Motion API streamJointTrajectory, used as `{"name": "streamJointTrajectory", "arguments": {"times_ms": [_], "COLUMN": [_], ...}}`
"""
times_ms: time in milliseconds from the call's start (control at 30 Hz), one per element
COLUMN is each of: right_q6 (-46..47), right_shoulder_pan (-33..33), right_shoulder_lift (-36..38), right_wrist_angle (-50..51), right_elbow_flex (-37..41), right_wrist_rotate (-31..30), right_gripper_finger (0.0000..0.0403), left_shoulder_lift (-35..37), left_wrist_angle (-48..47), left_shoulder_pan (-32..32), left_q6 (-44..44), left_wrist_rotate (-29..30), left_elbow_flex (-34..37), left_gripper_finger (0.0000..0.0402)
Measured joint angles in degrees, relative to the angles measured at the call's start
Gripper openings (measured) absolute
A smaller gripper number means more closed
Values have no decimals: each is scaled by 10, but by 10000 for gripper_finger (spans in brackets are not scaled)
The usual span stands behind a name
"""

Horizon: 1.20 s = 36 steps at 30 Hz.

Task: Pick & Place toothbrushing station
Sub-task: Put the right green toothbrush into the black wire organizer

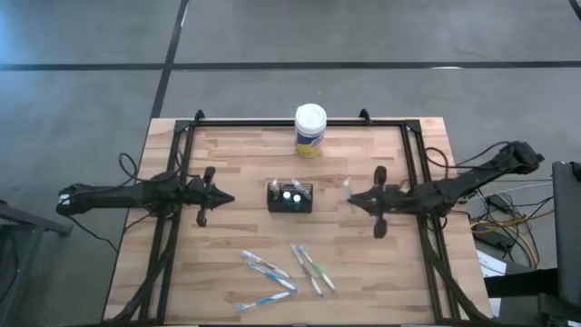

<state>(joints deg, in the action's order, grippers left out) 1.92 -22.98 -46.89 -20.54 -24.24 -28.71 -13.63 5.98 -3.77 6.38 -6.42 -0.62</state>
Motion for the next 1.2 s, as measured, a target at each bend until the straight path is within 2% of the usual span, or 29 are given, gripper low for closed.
{"name": "streamJointTrajectory", "arguments": {"times_ms": [167,400,700,800,933,1067,1200], "right_q6": [-34,-47,-54,-57,-112,-161,-188], "right_shoulder_pan": [0,0,0,0,0,7,19], "right_shoulder_lift": [79,163,195,194,190,166,93], "right_wrist_angle": [-67,-123,-168,-186,-244,-205,-150], "right_elbow_flex": [91,171,238,238,218,145,53], "right_wrist_rotate": [0,2,22,28,34,32,33], "right_gripper_finger": [14,13,13,13,13,13,13], "left_shoulder_lift": [0,0,0,0,0,0,0], "left_wrist_angle": [20,39,42,51,60,60,59], "left_shoulder_pan": [0,0,0,0,0,0,0], "left_q6": [-7,-3,9,18,23,14,14], "left_wrist_rotate": [4,32,38,38,38,57,70], "left_elbow_flex": [0,0,0,0,0,0,0], "left_gripper_finger": [12,12,12,12,12,12,12]}}
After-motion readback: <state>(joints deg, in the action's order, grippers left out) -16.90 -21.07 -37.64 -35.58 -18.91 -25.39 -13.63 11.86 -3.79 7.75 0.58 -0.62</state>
